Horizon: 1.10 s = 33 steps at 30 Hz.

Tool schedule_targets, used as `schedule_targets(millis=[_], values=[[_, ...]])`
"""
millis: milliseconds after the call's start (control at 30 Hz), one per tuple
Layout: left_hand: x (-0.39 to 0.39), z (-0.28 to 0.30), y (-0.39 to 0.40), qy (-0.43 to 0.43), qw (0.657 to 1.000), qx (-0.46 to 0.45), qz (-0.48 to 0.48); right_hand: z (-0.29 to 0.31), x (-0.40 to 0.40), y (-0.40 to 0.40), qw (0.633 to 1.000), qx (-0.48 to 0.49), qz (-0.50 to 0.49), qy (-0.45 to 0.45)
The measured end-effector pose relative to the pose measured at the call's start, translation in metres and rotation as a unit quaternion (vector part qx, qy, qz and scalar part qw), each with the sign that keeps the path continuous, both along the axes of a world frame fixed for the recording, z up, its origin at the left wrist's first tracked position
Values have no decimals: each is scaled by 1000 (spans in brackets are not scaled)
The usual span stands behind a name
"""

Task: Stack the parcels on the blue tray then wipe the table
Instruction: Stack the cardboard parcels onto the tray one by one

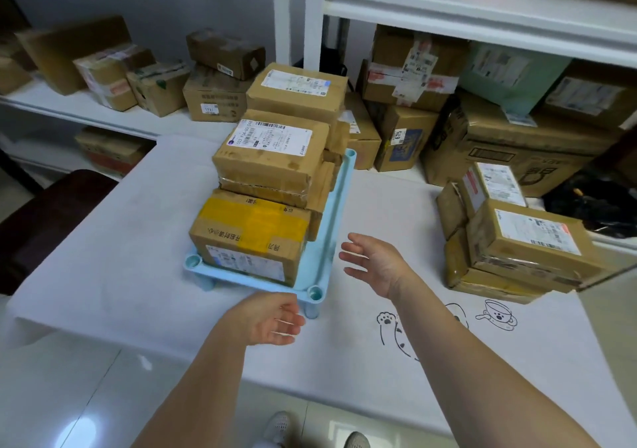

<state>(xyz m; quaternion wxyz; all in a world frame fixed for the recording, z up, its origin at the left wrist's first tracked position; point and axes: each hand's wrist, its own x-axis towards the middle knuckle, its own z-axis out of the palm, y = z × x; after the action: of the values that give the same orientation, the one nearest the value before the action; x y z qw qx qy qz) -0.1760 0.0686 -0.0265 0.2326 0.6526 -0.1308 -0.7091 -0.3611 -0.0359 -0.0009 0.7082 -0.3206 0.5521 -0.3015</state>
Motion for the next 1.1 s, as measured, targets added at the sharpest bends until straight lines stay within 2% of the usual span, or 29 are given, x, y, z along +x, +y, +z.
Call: schedule_targets(millis=[67, 133, 367, 467, 567, 667, 800, 867, 967, 1100], values=[[-21, 4, -5, 44, 996, -19, -69, 0, -13, 2, 1000, -1, -3, 7], [-44, 7, -16, 51, 994, -33, -95, 1, -30, 4, 1000, -2, -11, 13], [-122, 19, -68, -24, 989, -98, -109, 9, -102, 0, 996, -21, -71, 43], [-158, 27, -93, -39, 987, -117, -102, 15, -134, -6, 987, -51, -137, 67], [-194, 35, -114, -55, 985, -136, -87, 20, -164, -14, 959, -87, -236, 127], [-228, 45, -130, -65, 985, -143, -76, 18, -200, -23, 913, -126, -311, 232], [-276, 55, -150, -81, 983, -151, -61, 18, -252, -35, 840, -97, -396, 358], [-296, 62, -156, -96, 982, -155, -57, 17, -274, -41, 819, -71, -412, 393], [-321, 66, -162, -109, 980, -156, -59, 12, -299, -48, 815, -54, -413, 402], [-335, 73, -154, -103, 975, -170, -103, 7, -310, -51, 839, -7, -393, 378]])
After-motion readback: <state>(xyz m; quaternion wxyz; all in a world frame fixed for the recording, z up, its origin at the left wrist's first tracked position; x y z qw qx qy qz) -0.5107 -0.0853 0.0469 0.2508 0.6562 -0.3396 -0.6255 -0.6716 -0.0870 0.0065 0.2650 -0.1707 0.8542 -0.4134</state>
